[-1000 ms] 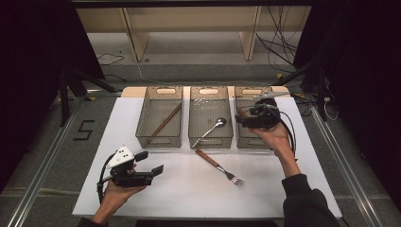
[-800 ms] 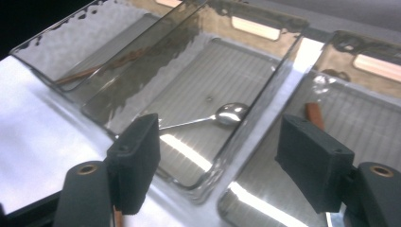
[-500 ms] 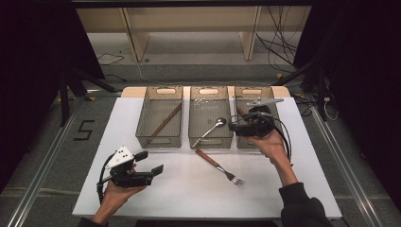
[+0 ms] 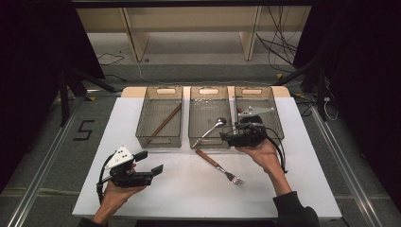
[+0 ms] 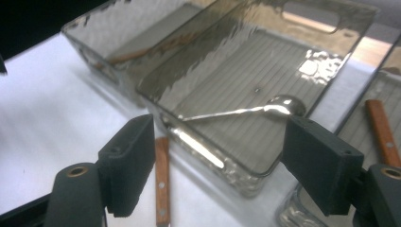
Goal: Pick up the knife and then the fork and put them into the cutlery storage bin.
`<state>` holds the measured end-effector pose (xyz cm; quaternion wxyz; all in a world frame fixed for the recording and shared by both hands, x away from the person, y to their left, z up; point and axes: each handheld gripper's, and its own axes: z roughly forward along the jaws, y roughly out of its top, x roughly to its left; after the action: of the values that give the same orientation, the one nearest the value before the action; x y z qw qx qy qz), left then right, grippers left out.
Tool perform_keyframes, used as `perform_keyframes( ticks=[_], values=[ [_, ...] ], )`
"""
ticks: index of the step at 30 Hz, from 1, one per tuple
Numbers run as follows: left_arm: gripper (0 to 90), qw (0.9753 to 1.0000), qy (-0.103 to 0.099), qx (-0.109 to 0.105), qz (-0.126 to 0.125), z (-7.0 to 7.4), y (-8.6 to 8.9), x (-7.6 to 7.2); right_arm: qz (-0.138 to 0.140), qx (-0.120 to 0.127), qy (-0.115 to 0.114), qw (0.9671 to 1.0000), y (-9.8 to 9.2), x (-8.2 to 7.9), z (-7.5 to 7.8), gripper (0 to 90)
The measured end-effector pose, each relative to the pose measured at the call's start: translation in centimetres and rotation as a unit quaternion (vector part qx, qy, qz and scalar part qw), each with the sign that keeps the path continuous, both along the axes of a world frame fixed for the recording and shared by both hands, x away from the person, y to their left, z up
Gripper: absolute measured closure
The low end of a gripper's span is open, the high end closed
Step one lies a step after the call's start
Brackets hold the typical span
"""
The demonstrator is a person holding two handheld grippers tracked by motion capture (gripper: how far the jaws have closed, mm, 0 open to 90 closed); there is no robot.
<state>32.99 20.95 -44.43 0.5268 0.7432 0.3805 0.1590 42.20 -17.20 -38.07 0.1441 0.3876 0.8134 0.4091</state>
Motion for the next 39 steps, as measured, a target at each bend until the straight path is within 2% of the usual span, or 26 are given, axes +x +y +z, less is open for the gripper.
perform_keyframes(
  ticks=[5,22,30,39],
  values=[
    [16.3,1.0,0.0,-0.002,0.0,0.0,-0.1,0.0,0.009,-0.003,0.001,1.0,0.7,-0.3,-0.4,27.1],
    [16.3,1.0,-0.001,0.002,-0.004,0.0,0.0,-0.1,0.04,-0.04,0.037,0.9977,2.8,-0.4,-2.4,27.1],
    [16.3,1.0,-0.003,0.003,-0.004,0.0,0.0,-0.1,0.049,-0.067,0.059,0.9947,3.5,-0.3,-3.5,28.1],
    [16.3,1.0,-0.003,0.002,-0.004,0.1,0.0,-0.2,0.063,-0.115,0.086,0.9876,4.7,-0.3,-5.3,31.8]
  ],
)
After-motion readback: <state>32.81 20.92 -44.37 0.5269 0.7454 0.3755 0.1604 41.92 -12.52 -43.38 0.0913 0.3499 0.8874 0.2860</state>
